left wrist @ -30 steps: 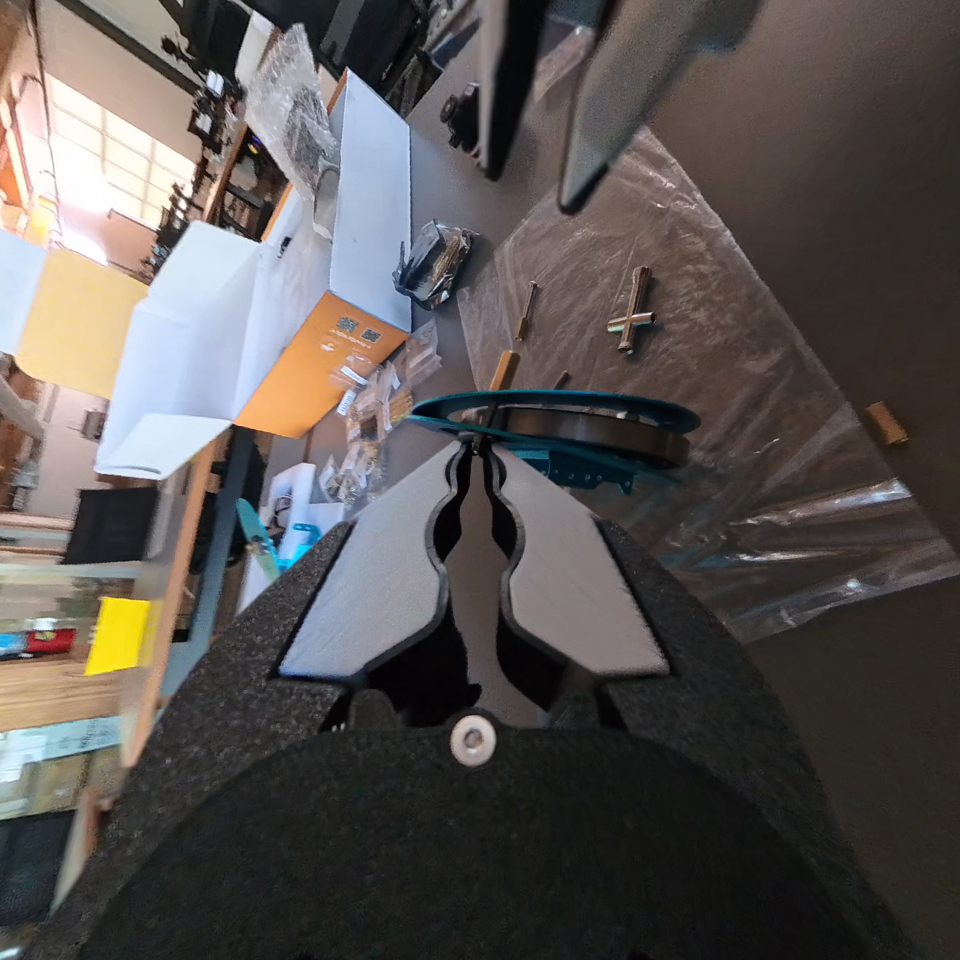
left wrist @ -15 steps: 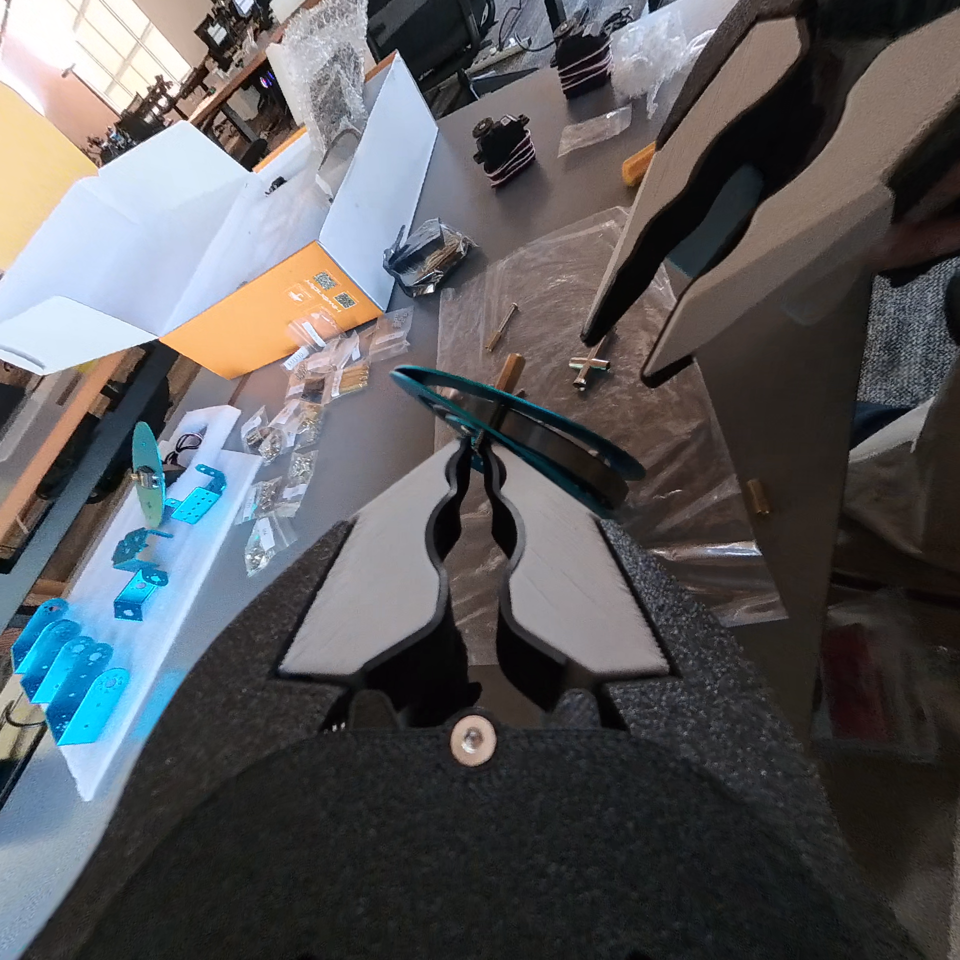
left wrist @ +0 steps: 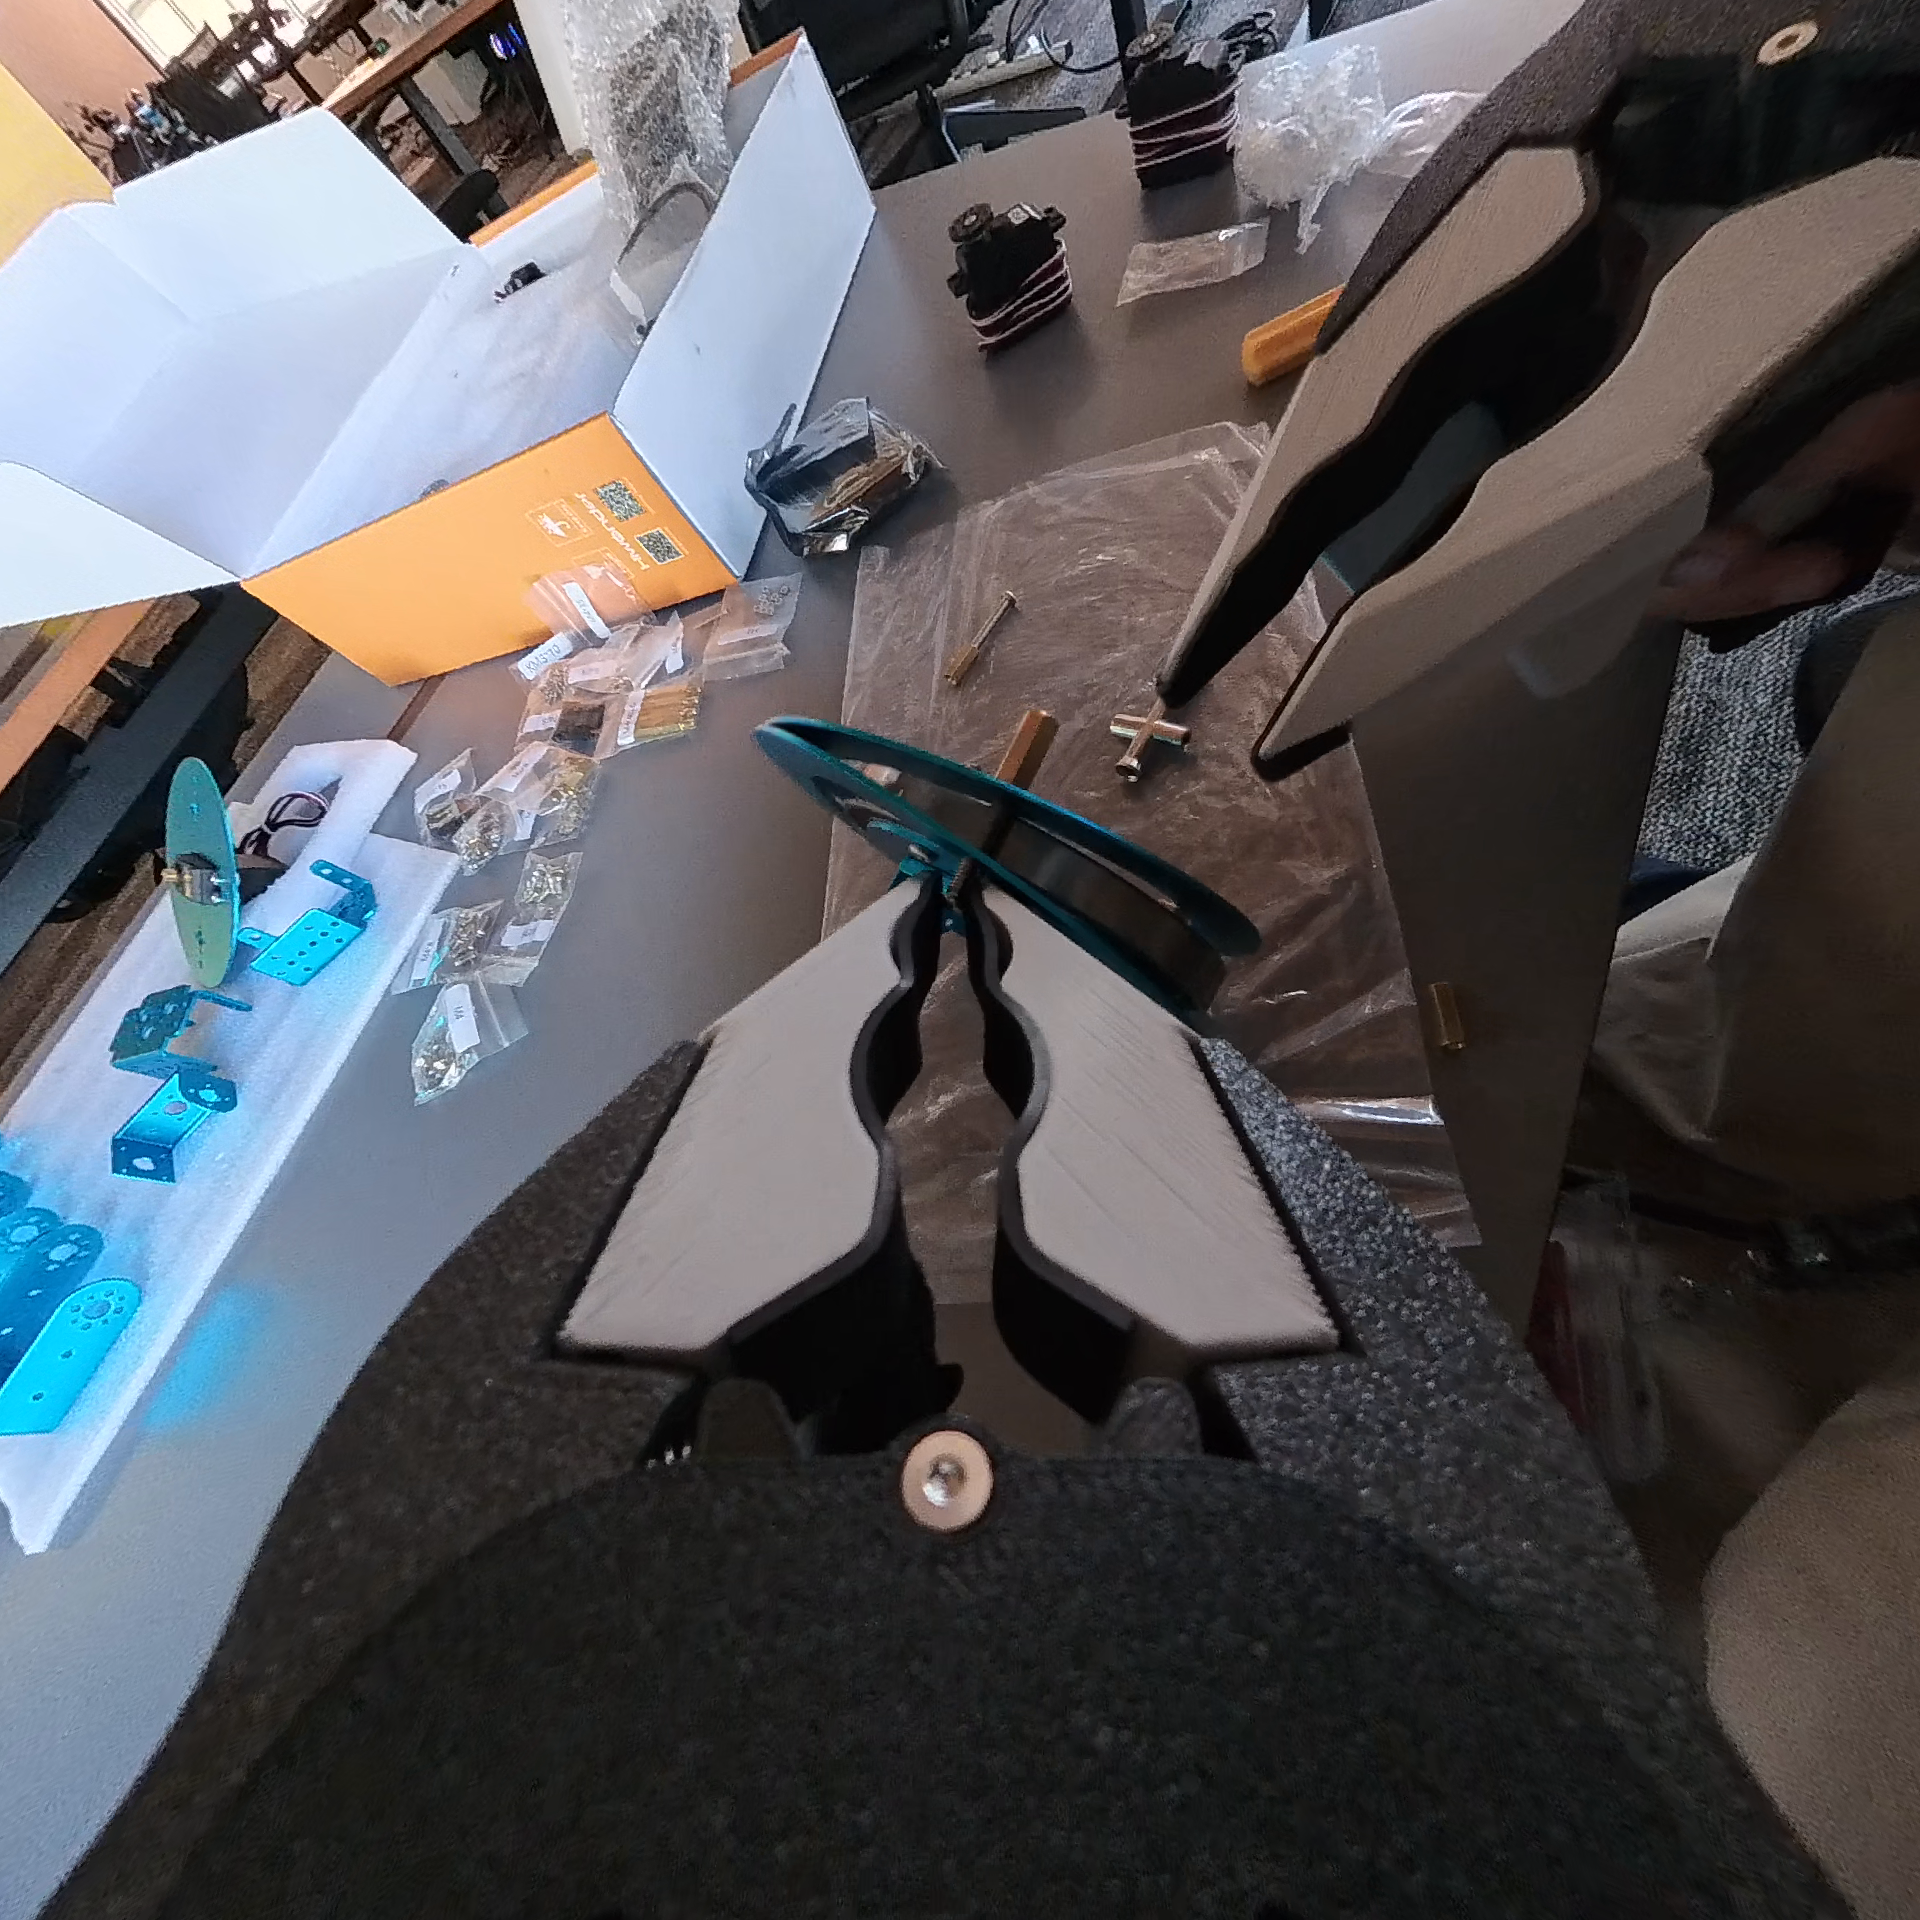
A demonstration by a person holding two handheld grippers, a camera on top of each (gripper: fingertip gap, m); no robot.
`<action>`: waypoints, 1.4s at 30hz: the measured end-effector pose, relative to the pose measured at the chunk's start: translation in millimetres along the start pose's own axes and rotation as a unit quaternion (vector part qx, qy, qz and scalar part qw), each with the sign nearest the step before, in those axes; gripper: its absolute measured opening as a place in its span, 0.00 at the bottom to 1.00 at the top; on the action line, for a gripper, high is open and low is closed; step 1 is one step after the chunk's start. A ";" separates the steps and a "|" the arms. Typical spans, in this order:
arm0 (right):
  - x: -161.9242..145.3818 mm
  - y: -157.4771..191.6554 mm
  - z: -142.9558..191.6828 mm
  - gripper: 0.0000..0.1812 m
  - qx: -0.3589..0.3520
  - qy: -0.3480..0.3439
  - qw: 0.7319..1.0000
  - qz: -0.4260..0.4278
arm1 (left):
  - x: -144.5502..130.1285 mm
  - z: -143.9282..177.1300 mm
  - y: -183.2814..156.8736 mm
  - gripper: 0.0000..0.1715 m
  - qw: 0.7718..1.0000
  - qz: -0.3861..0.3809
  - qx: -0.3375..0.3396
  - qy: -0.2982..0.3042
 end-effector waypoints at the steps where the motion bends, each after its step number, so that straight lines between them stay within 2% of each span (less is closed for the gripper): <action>1: -0.5 0.2 -0.8 0.11 0.000 0.002 1.000 0.002 | 0.2 0.0 -0.1 0.02 1.000 -0.001 0.000 0.000; 5: -0.6 1.6 -3.2 0.11 -0.012 0.011 0.999 0.030 | 2.7 -0.6 -0.7 0.02 1.000 -0.002 -0.022 0.009; 7: 0.8 3.5 -6.1 0.12 -0.038 0.031 0.994 0.093 | 6.0 -1.1 0.4 0.02 0.997 0.004 -0.065 0.032; 9: 4.2 2.2 -10.0 0.14 -0.089 0.063 0.978 0.180 | 9.5 -1.7 4.2 0.02 0.988 0.031 -0.135 0.074; 11: 10.4 -0.6 -12.4 0.13 -0.157 0.081 0.940 0.292 | 13.6 -3.4 9.5 0.02 0.962 0.095 -0.226 0.120; 15: 16.8 3.5 -19.5 0.09 -0.255 0.084 0.825 0.498 | 19.6 -8.5 16.9 0.02 0.882 0.181 -0.385 0.205; 16: 15.7 3.5 -22.3 0.09 -0.270 0.086 0.802 0.526 | 20.1 -10.6 19.4 0.02 0.857 0.209 -0.416 0.220; 18: 11.8 4.3 -26.8 0.11 -0.277 0.087 0.781 0.553 | 19.6 -14.6 24.3 0.02 0.815 0.249 -0.466 0.239; 19: 11.3 3.8 -27.6 0.12 -0.281 0.083 0.774 0.561 | 19.1 -17.1 27.6 0.02 0.800 0.264 -0.480 0.244; 20: 12.0 2.8 -27.5 0.11 -0.293 0.080 0.756 0.579 | 19.3 -18.9 30.1 0.02 0.789 0.275 -0.492 0.246; 22: 14.9 8.0 -25.2 0.03 -0.311 0.044 0.712 0.628 | 19.1 -20.9 32.4 0.02 0.765 0.283 -0.520 0.255; 25: 13.2 4.2 -29.7 0.03 -0.339 0.040 0.661 0.668 | 18.7 -23.1 33.4 0.02 0.736 0.307 -0.545 0.258; 28: 15.5 4.0 -35.0 0.03 -0.346 0.035 0.643 0.682 | 16.8 -21.7 31.2 0.02 0.731 0.294 -0.557 0.264; 32: 16.3 4.1 -36.8 0.03 -0.329 0.020 0.657 0.678 | 13.5 -19.8 31.8 0.02 0.728 0.286 -0.567 0.258; 34: 17.2 7.7 -36.5 0.03 -0.314 0.019 0.666 0.676 | 11.0 -17.6 30.9 0.02 0.734 0.264 -0.571 0.256; 36: 15.9 11.5 -37.1 0.02 -0.311 0.013 0.655 0.689 | 8.7 -14.0 30.9 0.02 0.744 0.231 -0.570 0.261; 38: 14.1 13.2 -38.4 0.02 -0.318 0.002 0.636 0.703 | 7.9 -10.5 31.9 0.09 0.748 0.211 -0.571 0.265; 42: 17.0 10.6 -40.0 0.02 -0.309 0.008 0.653 0.691 | 9.3 -6.8 38.1 0.11 0.736 0.198 -0.591 0.266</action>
Point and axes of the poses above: each gripper's, where its closed fingertips meet, z back along the fingers, x out of its top, y = z × x across the jaws, the point moved 6 cm from there along z, back along the fingers, and after that the axes turned 8 degrees about y, right-handed, at the moved point
